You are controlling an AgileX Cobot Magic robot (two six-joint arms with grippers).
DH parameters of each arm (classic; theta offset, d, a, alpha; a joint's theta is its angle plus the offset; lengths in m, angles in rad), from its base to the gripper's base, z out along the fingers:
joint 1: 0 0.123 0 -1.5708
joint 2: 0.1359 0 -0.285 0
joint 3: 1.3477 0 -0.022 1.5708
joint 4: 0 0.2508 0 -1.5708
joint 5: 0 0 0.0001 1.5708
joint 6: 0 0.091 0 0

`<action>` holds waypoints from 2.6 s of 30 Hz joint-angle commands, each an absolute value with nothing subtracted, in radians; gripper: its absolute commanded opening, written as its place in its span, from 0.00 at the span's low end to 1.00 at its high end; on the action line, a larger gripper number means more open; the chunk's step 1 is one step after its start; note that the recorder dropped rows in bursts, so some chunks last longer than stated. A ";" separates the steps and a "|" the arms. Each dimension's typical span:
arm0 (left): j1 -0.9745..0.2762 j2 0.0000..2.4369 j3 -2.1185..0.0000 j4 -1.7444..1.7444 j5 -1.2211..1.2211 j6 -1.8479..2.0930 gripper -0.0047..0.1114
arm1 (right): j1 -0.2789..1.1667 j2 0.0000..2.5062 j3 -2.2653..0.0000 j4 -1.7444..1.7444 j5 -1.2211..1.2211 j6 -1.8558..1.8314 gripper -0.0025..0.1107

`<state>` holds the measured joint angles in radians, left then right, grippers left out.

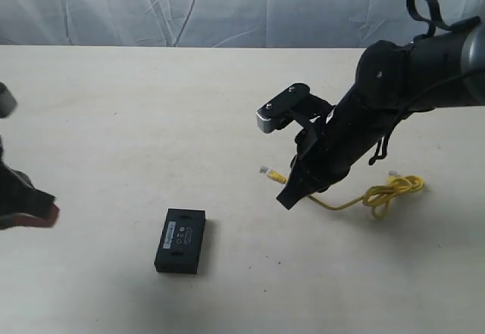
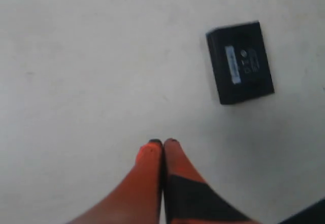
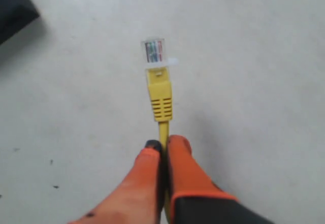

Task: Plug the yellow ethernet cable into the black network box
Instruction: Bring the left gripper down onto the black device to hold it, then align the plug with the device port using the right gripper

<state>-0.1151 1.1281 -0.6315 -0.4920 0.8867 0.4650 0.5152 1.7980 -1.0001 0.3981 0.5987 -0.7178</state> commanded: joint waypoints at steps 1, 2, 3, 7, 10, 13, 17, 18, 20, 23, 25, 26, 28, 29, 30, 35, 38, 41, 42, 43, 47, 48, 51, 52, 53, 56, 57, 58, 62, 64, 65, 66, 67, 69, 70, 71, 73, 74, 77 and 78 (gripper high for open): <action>-0.309 1.258 -0.620 -0.564 0.809 0.489 0.04 | 0.488 1.788 -1.000 0.389 0.592 -0.703 0.02; -0.357 1.277 -0.620 -0.577 0.779 0.489 0.04 | 0.488 1.788 -1.000 0.393 0.588 -0.703 0.02; -0.402 1.301 -0.620 -0.589 0.750 0.489 0.04 | 0.488 1.788 -1.000 0.393 0.588 -0.703 0.02; -0.517 1.402 -0.620 -0.642 0.653 0.494 0.04 | 0.488 1.788 -1.000 0.393 0.583 -0.703 0.02; -0.571 1.475 -0.620 -0.709 0.621 0.538 0.04 | 0.488 1.788 -1.000 0.394 0.568 -0.703 0.02; -0.616 1.534 -0.620 -0.759 0.584 0.600 0.04 | 0.488 1.788 -1.000 0.392 0.563 -0.703 0.02; -0.632 1.599 -0.620 -0.777 0.529 0.630 0.04 | 0.488 1.788 -1.000 0.392 0.560 -0.703 0.02; -0.632 1.609 -0.620 -0.777 0.516 0.630 0.04 | 0.488 1.788 -1.000 0.392 0.560 -0.703 0.02; -0.632 1.631 -0.620 -0.772 0.484 0.635 0.04 | 0.488 1.788 -1.000 0.392 0.557 -0.703 0.02; -0.632 1.656 -0.620 -0.770 0.441 0.653 0.04 | 0.488 1.788 -1.000 0.393 0.549 -0.703 0.02; -0.632 1.664 -0.620 -0.770 0.387 0.653 0.04 | 0.488 1.788 -1.000 0.393 0.547 -0.703 0.02; -0.632 1.664 -0.620 -0.770 0.359 0.658 0.04 | 0.488 1.788 -1.000 0.393 0.547 -0.703 0.02; -0.632 1.664 -0.620 -0.770 0.314 0.657 0.04 | 0.488 1.788 -1.000 0.393 0.547 -0.703 0.02; -0.632 1.664 -0.625 -0.770 0.308 0.657 0.04 | 0.490 1.788 -1.000 0.393 0.552 -0.703 0.02; -0.632 1.664 -0.630 -0.770 0.306 0.657 0.04 | 0.491 1.788 -1.000 0.403 0.559 -0.703 0.02; -0.625 1.664 -0.681 -0.745 0.303 0.688 0.04 | 0.537 1.788 -1.000 0.391 0.619 -0.707 0.02; -0.584 1.660 -0.742 -0.709 0.378 0.688 0.04 | 0.589 1.788 -1.000 0.343 0.650 -0.707 0.02; -0.512 1.650 -0.812 -0.638 0.502 0.688 0.04 | 0.633 1.788 -0.997 0.334 0.671 -0.707 0.02; -0.483 1.649 -0.836 -0.618 0.529 0.688 0.04 | 0.642 1.788 -0.991 0.337 0.669 -0.707 0.02; -0.453 1.649 -0.852 -0.602 0.537 0.688 0.04 | 0.655 1.788 -0.981 0.340 0.663 -0.707 0.02; -0.348 1.666 -0.894 -0.613 0.526 0.770 0.04 | 0.710 1.788 -0.936 0.345 0.632 -0.707 0.02; -0.323 1.680 -0.898 -0.652 0.544 0.820 0.04 | 0.727 1.788 -0.931 0.348 0.613 -0.707 0.02; -0.267 1.742 -0.906 -0.829 0.632 1.010 0.04 | 0.774 1.788 -0.928 0.346 0.569 -0.707 0.02; -0.255 1.762 -0.906 -0.876 0.656 1.065 0.04 | 0.787 1.788 -0.928 0.346 0.562 -0.707 0.02; -0.249 1.785 -0.908 -0.928 0.672 1.109 0.04 | 0.799 1.788 -0.928 0.348 0.553 -0.707 0.02; -0.252 1.844 -0.908 -0.984 0.689 1.172 0.04 | 0.820 1.791 -0.928 0.348 0.543 -0.707 0.02; -0.254 1.860 -0.908 -0.988 0.700 1.171 0.04 | 0.828 1.791 -0.928 0.348 0.539 -0.707 0.02; -0.254 1.871 -0.908 -0.996 0.710 1.176 0.04 | 0.828 1.791 -0.928 0.348 0.532 -0.706 0.02; -0.254 1.913 -0.908 -1.017 0.724 1.189 0.04 | 0.828 1.812 -0.928 0.350 0.501 -0.696 0.01; -0.254 1.923 -0.908 -1.037 0.727 1.192 0.04 | 0.828 1.819 -0.928 0.352 0.494 -0.696 0.01; -0.254 1.923 -0.908 -1.041 0.731 1.200 0.04 | 0.828 1.822 -0.928 0.352 0.489 -0.696 0.01; -0.254 1.923 -0.908 -1.046 0.736 1.211 0.04 | 0.828 1.822 -0.928 0.352 0.481 -0.696 0.01; -0.254 1.923 -0.908 -1.051 0.738 1.214 0.04 | 0.828 1.822 -0.928 0.352 0.476 -0.696 0.01; -0.254 1.923 -0.908 -1.064 0.744 1.216 0.04 | 0.828 1.822 -0.928 0.352 0.458 -0.696 0.01; -0.254 1.925 -0.908 -1.069 0.750 1.216 0.04 | 0.828 1.822 -0.928 0.352 0.449 -0.696 0.01; -0.254 1.928 -0.908 -1.069 0.754 1.216 0.04 | 0.828 1.822 -0.928 0.348 0.441 -0.696 0.01; -0.254 1.932 -0.908 -1.073 0.766 1.216 0.04 | 0.828 1.823 -0.928 0.344 0.431 -0.696 0.01; -0.254 1.937 -0.908 -1.073 0.770 1.216 0.04 | 0.828 1.825 -0.928 0.345 0.430 -0.696 0.01; -0.254 1.943 -0.908 -1.073 0.781 1.216 0.04 | 0.828 1.828 -0.928 0.334 0.452 -0.696 0.01; -0.254 1.947 -0.908 -1.073 0.784 1.216 0.04 | 0.828 1.828 -0.928 0.317 0.463 -0.696 0.01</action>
<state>-0.2549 1.9391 -0.9023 -1.0575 0.7662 1.2108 0.8266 1.8258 -0.9310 0.3439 0.4444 -0.6966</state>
